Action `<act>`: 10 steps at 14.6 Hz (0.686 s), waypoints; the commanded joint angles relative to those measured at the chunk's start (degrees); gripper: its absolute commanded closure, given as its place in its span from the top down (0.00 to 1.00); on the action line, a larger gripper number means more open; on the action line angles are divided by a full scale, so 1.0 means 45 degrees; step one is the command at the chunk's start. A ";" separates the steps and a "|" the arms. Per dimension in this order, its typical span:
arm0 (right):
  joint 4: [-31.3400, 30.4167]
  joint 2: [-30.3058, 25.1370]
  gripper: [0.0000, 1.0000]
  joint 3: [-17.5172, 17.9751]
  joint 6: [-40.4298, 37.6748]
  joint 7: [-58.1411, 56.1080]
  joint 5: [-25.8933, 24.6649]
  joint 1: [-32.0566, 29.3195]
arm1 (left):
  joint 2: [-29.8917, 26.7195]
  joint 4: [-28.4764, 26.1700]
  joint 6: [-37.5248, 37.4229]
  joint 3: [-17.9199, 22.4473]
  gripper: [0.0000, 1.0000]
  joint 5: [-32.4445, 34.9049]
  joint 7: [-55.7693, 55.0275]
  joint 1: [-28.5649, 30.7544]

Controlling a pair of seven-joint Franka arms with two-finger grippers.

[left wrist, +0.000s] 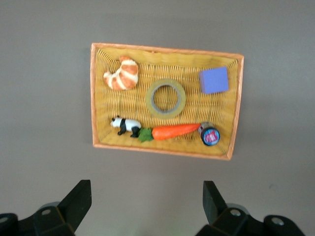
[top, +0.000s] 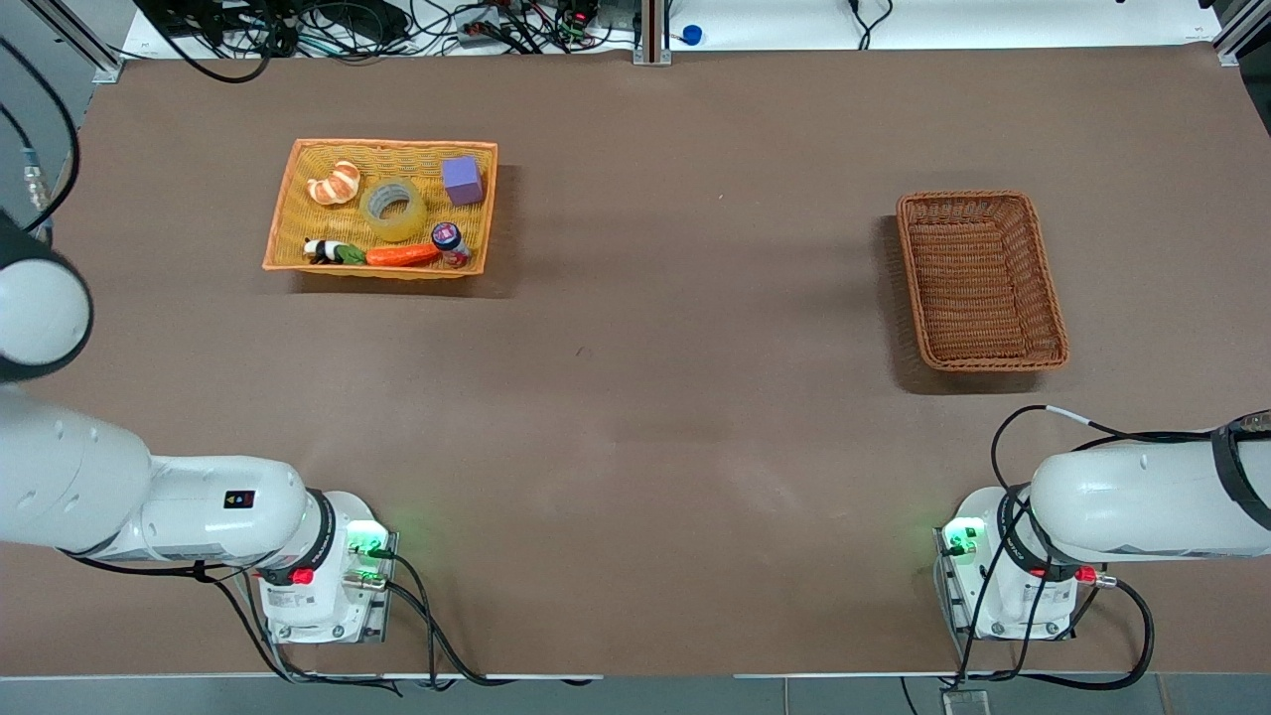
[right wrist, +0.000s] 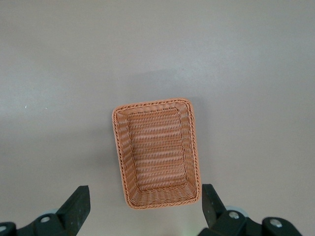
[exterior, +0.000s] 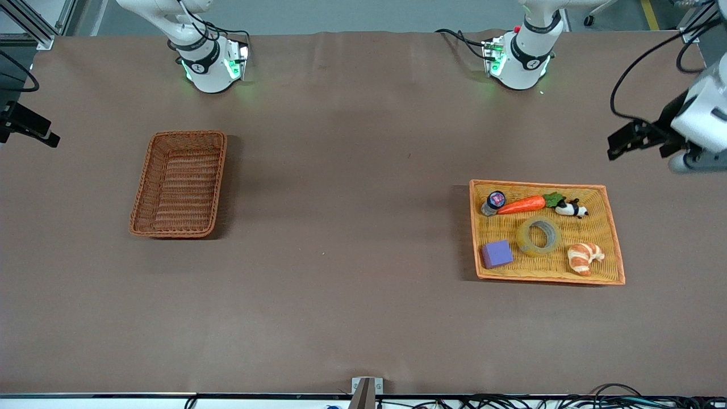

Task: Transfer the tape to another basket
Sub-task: 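Move the left gripper down over the tape roll in the tray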

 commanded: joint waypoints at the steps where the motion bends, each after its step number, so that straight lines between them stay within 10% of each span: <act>1: 0.0252 0.0122 1.00 -0.0030 -0.0193 -0.0087 -0.0032 0.0021 | 0.1828 0.0892 0.1243 0.0134 1.00 0.0396 0.0225 -0.0012; 10: 0.0252 0.0122 1.00 -0.0030 -0.0193 -0.0087 -0.0032 0.0040 | 0.3140 -0.3499 0.7087 0.0115 1.00 0.1433 -0.0966 0.0028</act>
